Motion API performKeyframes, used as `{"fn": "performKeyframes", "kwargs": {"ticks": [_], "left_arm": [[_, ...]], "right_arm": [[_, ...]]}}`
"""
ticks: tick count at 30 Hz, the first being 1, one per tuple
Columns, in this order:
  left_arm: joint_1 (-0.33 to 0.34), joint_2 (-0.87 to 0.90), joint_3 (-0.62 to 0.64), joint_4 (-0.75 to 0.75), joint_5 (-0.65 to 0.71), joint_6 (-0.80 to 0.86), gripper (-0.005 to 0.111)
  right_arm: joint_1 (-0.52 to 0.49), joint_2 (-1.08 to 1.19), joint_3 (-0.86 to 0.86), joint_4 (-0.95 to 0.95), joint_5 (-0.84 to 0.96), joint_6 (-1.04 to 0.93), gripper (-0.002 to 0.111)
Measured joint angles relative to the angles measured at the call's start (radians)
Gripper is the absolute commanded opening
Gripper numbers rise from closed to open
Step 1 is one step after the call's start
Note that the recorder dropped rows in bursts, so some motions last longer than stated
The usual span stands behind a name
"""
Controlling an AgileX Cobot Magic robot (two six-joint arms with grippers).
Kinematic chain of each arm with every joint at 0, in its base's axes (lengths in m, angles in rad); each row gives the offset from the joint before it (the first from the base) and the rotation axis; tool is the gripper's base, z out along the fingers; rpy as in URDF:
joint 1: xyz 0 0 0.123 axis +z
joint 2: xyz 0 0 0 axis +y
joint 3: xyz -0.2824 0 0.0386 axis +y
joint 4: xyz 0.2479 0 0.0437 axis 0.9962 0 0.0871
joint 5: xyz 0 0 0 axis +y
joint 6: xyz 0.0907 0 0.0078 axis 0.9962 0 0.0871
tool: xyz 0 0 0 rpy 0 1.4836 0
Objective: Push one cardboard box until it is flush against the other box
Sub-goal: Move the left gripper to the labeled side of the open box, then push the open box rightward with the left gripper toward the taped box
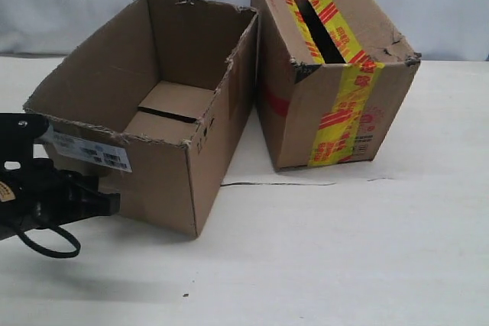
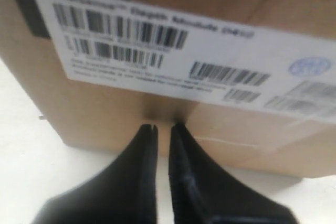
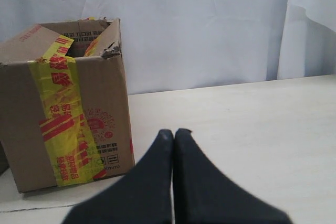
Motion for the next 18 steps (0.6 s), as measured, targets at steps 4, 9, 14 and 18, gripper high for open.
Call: {"fn": "performKeyframes", "kwargs": {"ticks": [4,9,14,18], "left_arm": [[-0.013,0.042,-0.021,0.000,-0.007,-0.009,0.000],[-0.101,0.053,-0.023,0.000,-0.045,-0.027,0.000],[-0.171,0.060,-0.048,0.000,-0.093,-0.030,0.000],[-0.172,0.101,-0.088,0.000,-0.118,-0.030,0.000]], "right_arm": [[0.000,0.000,0.000,0.000,0.000,0.000,0.000],[0.000,0.000,0.000,0.000,0.000,0.000,0.000],[0.000,0.000,0.000,0.000,0.000,0.000,0.000],[0.000,0.000,0.000,0.000,0.000,0.000,0.000]]}}
